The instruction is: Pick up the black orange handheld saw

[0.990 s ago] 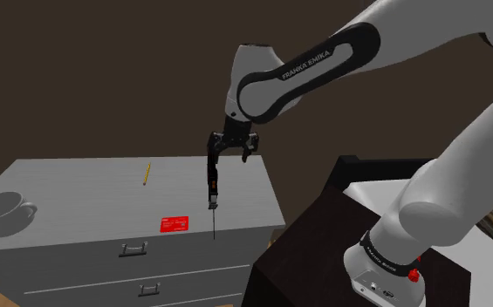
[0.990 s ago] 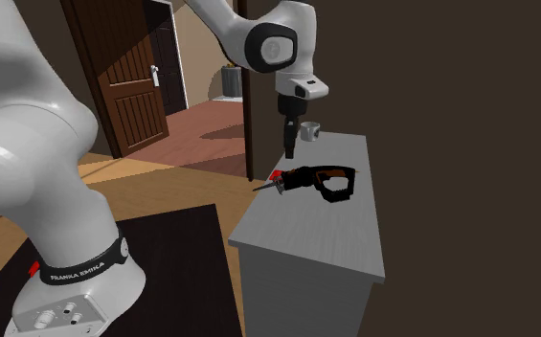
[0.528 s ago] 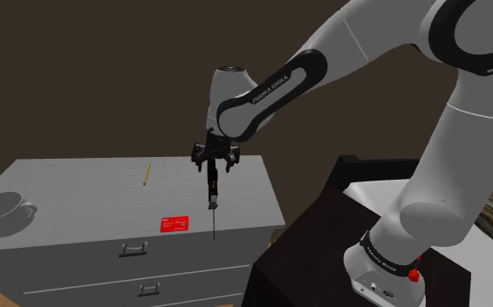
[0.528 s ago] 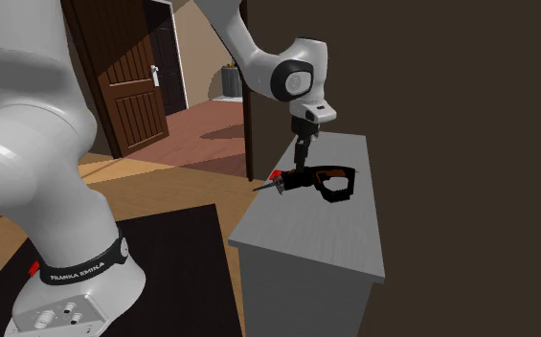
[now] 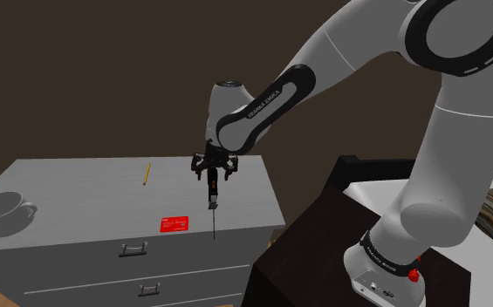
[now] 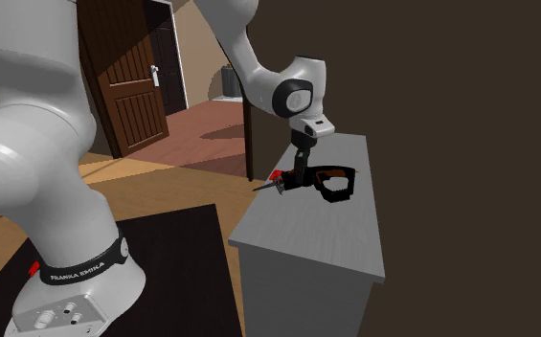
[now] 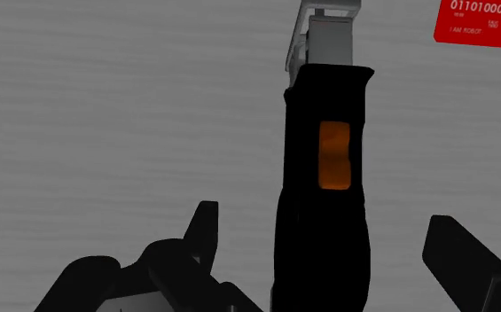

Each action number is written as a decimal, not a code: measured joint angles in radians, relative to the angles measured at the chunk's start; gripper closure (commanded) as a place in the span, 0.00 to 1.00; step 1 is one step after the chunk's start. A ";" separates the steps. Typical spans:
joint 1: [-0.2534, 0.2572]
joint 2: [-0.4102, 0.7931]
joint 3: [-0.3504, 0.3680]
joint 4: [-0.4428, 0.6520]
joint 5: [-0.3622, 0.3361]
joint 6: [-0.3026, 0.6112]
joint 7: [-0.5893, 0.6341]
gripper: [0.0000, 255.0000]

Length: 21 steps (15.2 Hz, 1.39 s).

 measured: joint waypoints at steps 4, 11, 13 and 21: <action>0.001 0.003 -0.001 0.001 -0.002 0.002 0.002 1.00; -0.001 -0.003 0.001 0.000 0.001 -0.002 0.000 1.00; -0.003 -0.020 0.005 0.001 0.008 -0.020 -0.004 1.00; -0.014 -0.104 0.018 0.020 0.045 -0.119 -0.023 1.00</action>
